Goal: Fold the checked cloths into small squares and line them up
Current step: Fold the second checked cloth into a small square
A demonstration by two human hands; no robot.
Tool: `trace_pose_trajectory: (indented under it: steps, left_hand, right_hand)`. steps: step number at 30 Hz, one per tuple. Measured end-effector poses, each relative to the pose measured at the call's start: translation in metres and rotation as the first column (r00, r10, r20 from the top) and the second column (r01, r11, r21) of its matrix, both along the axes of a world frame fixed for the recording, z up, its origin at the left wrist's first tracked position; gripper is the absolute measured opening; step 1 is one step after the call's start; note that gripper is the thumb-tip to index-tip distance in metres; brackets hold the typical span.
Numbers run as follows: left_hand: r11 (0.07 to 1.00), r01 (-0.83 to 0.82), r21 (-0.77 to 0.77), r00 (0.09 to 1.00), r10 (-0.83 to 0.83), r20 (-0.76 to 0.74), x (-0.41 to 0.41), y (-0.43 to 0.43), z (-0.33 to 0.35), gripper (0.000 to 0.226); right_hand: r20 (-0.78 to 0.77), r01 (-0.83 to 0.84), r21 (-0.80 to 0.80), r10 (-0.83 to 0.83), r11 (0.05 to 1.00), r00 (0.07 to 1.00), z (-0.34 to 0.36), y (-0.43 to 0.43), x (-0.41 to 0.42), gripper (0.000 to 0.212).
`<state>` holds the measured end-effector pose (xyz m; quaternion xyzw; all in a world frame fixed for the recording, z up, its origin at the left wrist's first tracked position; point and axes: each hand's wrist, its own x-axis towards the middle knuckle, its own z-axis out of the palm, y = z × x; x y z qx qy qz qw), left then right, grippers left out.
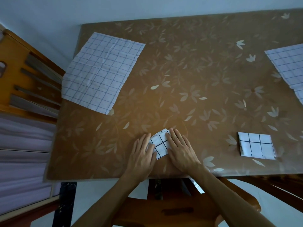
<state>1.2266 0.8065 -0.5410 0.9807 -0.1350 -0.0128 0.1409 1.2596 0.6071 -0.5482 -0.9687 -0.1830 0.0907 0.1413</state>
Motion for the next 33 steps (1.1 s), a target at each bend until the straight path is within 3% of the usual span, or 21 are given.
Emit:
trace_pose_trajectory:
  steps: [6, 17, 20, 22, 25, 28, 33]
  left_hand:
    - [0.970, -0.208, -0.127, 0.974, 0.193, -0.118, 0.017, -0.017, 0.007, 0.027]
    - [0.972, -0.151, -0.181, 0.982, 0.128, -0.137, 0.021, -0.009, 0.002, 0.044]
    - [0.971, -0.153, -0.182, 0.983, 0.130, -0.131, 0.021, -0.009, 0.002, 0.039]
    - [0.969, -0.176, -0.174, 0.980, 0.157, -0.119, 0.020, -0.013, 0.002, 0.036]
    - [0.977, -0.179, -0.115, 0.984, 0.176, -0.031, 0.013, -0.018, -0.005, 0.031]
    - [0.997, -0.066, 0.037, 0.997, 0.064, 0.046, 0.003, -0.015, -0.019, 0.036]
    - [0.978, 0.006, 0.208, 0.999, -0.013, 0.032, -0.008, -0.010, -0.026, 0.050]
  right_hand:
    - [-0.010, -0.045, 0.069, 0.045, 0.997, 0.999, 0.000, -0.004, 0.003, 0.060]
    - [-0.061, -0.078, 0.106, 0.084, 0.991, 0.995, -0.004, 0.008, 0.008, 0.060]
    - [0.054, -0.052, 0.054, 0.049, 0.997, 0.997, 0.004, 0.011, 0.008, 0.057]
    - [0.093, -0.125, 0.037, 0.121, 0.991, 0.988, 0.003, 0.015, 0.004, 0.063]
    - [0.074, -0.242, 0.001, 0.242, 0.970, 0.968, -0.009, 0.021, -0.003, 0.077]
    - [0.047, -0.261, -0.068, 0.264, 0.963, 0.963, -0.019, 0.016, -0.002, 0.061]
    - [-0.013, -0.248, -0.095, 0.248, 0.964, 0.969, -0.012, 0.005, 0.007, 0.064]
